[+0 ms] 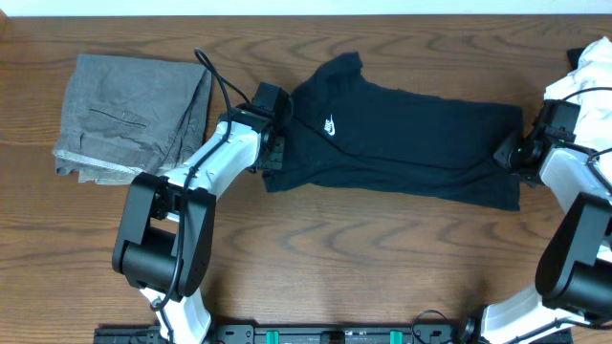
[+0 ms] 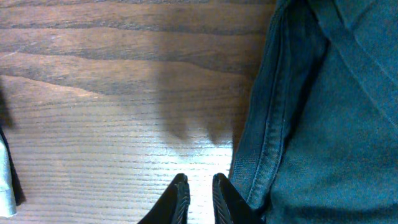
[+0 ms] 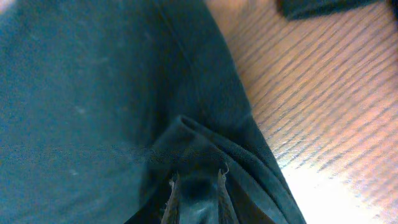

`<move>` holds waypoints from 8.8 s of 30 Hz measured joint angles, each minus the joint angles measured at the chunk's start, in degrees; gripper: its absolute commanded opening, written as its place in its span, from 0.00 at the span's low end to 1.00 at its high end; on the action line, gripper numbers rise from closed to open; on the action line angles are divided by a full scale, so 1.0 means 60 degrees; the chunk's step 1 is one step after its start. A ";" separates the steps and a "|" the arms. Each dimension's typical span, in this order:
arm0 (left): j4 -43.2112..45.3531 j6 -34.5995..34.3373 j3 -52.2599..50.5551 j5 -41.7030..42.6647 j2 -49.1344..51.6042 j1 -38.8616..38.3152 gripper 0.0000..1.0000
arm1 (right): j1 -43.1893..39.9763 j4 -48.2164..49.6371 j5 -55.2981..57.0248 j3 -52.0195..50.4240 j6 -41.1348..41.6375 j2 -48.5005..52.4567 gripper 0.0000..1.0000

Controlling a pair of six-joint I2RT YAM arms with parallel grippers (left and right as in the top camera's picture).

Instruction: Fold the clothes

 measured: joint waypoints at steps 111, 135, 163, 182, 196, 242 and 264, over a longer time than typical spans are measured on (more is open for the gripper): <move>0.0255 -0.2251 0.0182 -0.0033 -0.3705 0.1457 0.98 | 0.6925 -0.2153 -0.1628 0.2317 -0.7901 0.1912 0.01; 0.0255 -0.2255 0.0182 -0.0029 -0.3705 0.1457 0.98 | 0.6841 -0.1286 -0.0645 0.2320 -0.7894 0.1912 0.01; 0.0255 -0.2255 0.0182 -0.0029 -0.3705 0.1457 0.98 | 0.6408 -0.3093 0.0200 0.3370 -0.6237 0.1424 0.01; 0.0255 -0.2255 0.0182 -0.0033 -0.3705 0.1457 0.98 | 0.5472 -0.4379 0.0251 0.3082 -0.5431 0.1359 0.01; 0.0259 -0.2255 0.0182 -0.0033 -0.3705 0.1457 0.98 | 0.5475 -0.4426 -0.0073 0.2685 -0.4779 0.1359 0.01; 0.0255 -0.2255 0.0182 -0.0033 -0.3705 0.1457 0.98 | 0.5013 -0.2663 0.1297 0.2208 -0.4656 0.1359 0.02; 0.0255 -0.2251 0.0182 -0.0029 -0.3705 0.1457 0.98 | 0.4535 -0.4149 0.0117 0.2736 -0.4641 0.1075 0.01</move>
